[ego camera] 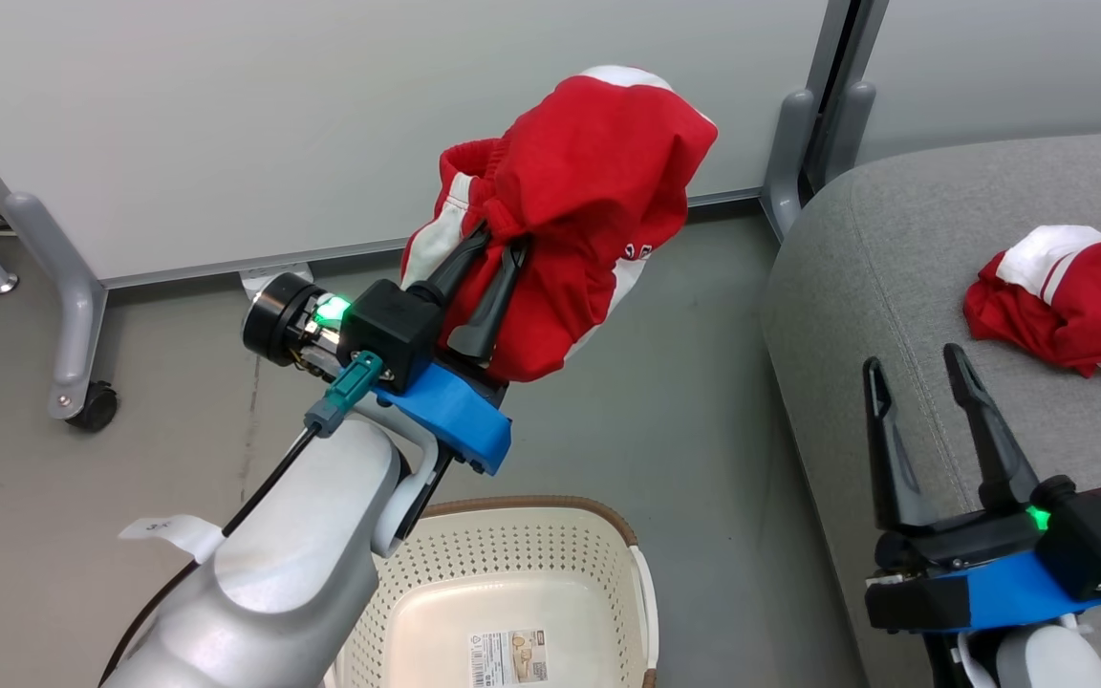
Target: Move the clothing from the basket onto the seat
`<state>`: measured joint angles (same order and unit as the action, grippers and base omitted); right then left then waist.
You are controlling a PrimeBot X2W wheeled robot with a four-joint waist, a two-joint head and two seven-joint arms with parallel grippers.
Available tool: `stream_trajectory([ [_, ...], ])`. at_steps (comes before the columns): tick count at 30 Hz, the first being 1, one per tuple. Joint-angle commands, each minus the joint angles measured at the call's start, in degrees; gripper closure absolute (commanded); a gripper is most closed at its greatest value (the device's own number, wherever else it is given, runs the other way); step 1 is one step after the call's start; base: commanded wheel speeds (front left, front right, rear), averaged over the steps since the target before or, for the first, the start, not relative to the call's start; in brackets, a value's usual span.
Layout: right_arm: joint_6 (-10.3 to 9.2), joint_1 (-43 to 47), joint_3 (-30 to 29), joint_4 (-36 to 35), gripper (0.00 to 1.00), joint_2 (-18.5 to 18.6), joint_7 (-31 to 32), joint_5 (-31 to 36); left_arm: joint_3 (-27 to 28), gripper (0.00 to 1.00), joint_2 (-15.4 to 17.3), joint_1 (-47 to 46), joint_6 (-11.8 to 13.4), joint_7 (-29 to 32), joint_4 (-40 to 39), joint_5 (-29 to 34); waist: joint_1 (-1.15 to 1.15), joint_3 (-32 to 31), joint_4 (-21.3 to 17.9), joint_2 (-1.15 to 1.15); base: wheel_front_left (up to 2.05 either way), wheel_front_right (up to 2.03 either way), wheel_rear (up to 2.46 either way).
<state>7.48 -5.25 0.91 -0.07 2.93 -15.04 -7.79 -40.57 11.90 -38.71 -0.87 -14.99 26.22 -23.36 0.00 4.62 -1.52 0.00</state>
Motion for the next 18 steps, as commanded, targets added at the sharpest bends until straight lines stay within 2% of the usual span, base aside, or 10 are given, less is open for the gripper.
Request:
stream_trajectory([
  [1, 0.03, 0.4, 0.8, 0.3, 0.00, -0.1, -0.2, -0.5, -0.1, 1.00, -0.2, 0.7, 0.3, -0.3, -0.2, 0.1, 0.00, -0.2, 0.2, 0.00, 0.00, 0.00, 0.00],
  [5, 0.03, -0.6, 4.0, 1.0, 0.00, -0.1, -0.2, -1.6, -0.4, 1.00, -0.6, 0.5, 0.2, -0.3, -0.4, 0.2, 0.00, -0.3, 0.7, 0.00, 0.00, 0.00, 0.00],
  [13, 0.03, -6.3, 15.8, 4.0, 0.00, 0.0, -0.2, -4.1, -1.1, 1.00, -1.5, -1.3, -0.1, -0.3, -0.9, 0.7, 0.00, 0.8, 2.1, 0.00, 0.00, 0.00, 0.00],
  [18, 0.03, -11.3, 19.9, 7.5, 0.00, 0.0, -0.2, -6.0, -1.8, 1.00, -2.6, -2.1, -0.5, -0.3, -1.2, 1.1, 0.00, 1.8, 3.4, 0.00, 0.00, 0.00, 0.00],
])
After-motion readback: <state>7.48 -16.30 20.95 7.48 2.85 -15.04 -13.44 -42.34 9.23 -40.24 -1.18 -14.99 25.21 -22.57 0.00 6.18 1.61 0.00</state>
